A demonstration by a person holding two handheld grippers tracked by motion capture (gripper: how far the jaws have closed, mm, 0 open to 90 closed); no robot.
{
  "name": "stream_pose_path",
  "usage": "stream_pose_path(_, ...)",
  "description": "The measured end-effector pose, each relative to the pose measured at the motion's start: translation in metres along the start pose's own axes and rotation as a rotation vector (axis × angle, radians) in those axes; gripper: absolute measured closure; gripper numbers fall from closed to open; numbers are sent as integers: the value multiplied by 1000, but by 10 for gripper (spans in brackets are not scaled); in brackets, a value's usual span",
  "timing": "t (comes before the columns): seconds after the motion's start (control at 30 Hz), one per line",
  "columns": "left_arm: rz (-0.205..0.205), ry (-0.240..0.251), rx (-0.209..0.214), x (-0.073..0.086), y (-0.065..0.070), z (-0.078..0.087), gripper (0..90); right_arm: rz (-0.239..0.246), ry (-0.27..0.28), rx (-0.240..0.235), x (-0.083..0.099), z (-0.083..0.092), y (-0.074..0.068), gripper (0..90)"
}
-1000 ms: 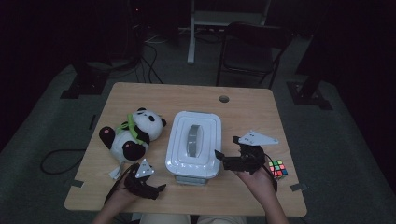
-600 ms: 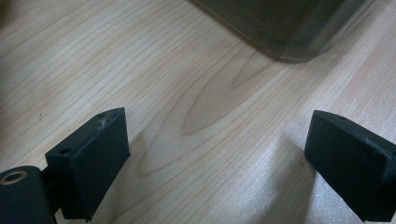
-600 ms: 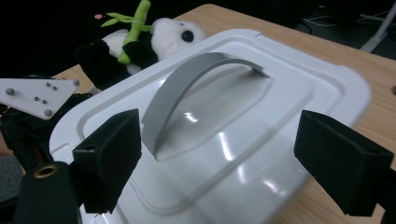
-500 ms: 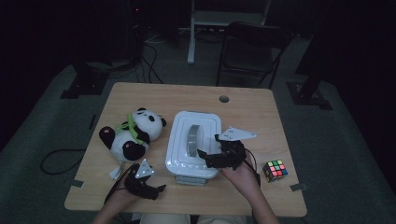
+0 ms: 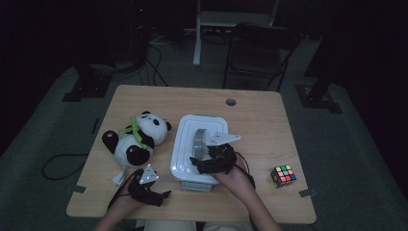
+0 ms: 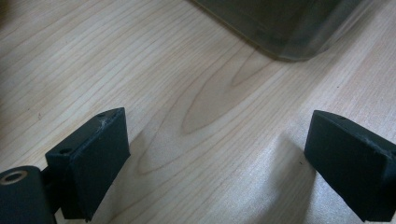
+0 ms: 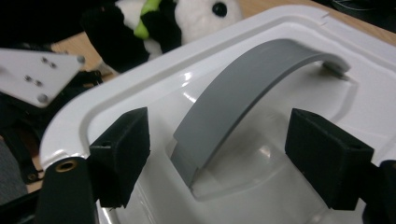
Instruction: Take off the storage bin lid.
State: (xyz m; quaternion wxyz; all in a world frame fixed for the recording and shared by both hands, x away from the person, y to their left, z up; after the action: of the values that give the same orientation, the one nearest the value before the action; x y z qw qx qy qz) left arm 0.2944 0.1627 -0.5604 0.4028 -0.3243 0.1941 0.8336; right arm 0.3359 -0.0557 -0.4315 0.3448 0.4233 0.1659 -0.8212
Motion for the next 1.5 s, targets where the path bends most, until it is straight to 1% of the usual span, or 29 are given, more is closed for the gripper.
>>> stream_pose_path(0.03, 0, 0, 0, 0, 0, 0, 73, 15, -9, 0, 1, -2, -1, 261)
stream_pose_path(0.07, 0, 0, 0, 0, 0, 0, 72, 23, -7, -17, 1, -2, -2, 294)
stream_pose_path(0.13, 0, 0, 1, 0, 0, 0, 72, 25, -4, -25, 1, -1, -3, 354)
stream_pose_path(0.17, 0, 0, 0, 0, 0, 0, 72, 27, 0, -42, 1, -1, -4, 396)
stream_pose_path(0.27, 0, 0, 0, 0, 0, 0, 72, 43, 12, -58, 1, -1, -6, 456)
stream_pose_path(0.37, 1, 0, 0, 0, 0, 0, 72, 38, 16, -77, 1, -1, -6, 491)
stream_pose_path(0.4, 1, 1, 0, 0, 0, 0, 72, 33, 15, -85, 1, -1, -7, 525)
stream_pose_path(0.47, 1, 0, 0, 0, 0, 0, 72, 30, 18, -81, 1, -1, -6, 555)
stream_pose_path(0.5, 1, 1, 0, 0, 0, 0, 72, 27, 18, -77, 1, -1, -5, 592)
stream_pose_path(0.53, 1, 0, 0, 0, 0, 0, 72, 27, 14, -64, 1, -1, -4, 607)
stream_pose_path(0.57, 1, 0, 0, 0, 0, 0, 72, 45, 16, -58, 1, -1, -5, 607)
stream_pose_path(0.6, 1, 0, 0, 0, 0, 0, 72, 48, 18, -56, 1, -2, -5, 609)
stream_pose_path(0.83, 1, 0, 0, 0, 0, 0, 72, 49, 4, -57, -1, 0, -6, 630)
stream_pose_path(0.9, 1, -1, 0, 0, 0, 0, 72, 38, 12, -68, -3, 3, -5, 642)
stream_pose_path(0.93, 0, -1, 0, 0, 0, 0, 72, 40, 18, -65, -4, 5, -5, 646)
stream_pose_path(1.03, 0, -1, 0, 0, 0, 0, 72, 32, 30, -75, -8, 10, -7, 650)
stream_pose_path(1.1, 1, 1, -1, 0, 0, 0, 72, 25, 54, -88, -12, 15, -8, 650)
stream_pose_path(1.13, 1, 0, -1, 0, 0, 0, 72, 28, 60, -87, -14, 17, -8, 650)
stream_pose_path(1.23, 0, 0, -1, 0, 0, 0, 73, 37, 84, -57, -19, 24, -6, 650)
stream_pose_path(1.3, 0, -2, 0, 0, 0, 0, 72, 33, 92, -43, -21, 27, -3, 650)
stream_pose_path(1.5, 0, -1, -1, 0, 0, 0, 73, 7, 106, 7, -21, 34, 15, 651)
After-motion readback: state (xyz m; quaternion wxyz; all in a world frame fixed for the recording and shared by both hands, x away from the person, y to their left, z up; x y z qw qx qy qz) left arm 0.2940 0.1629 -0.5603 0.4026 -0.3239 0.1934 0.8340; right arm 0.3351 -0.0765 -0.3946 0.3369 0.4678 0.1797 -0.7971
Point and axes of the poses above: each handheld gripper's, and its own axes: z roughly backward along the jaws, x roughly out of its underside, y roughly to its right, the point moved 5 cm from there along -z, roughly forward along the jaws, and after that the axes turned 6 degrees about x, right-handed, at the moved point
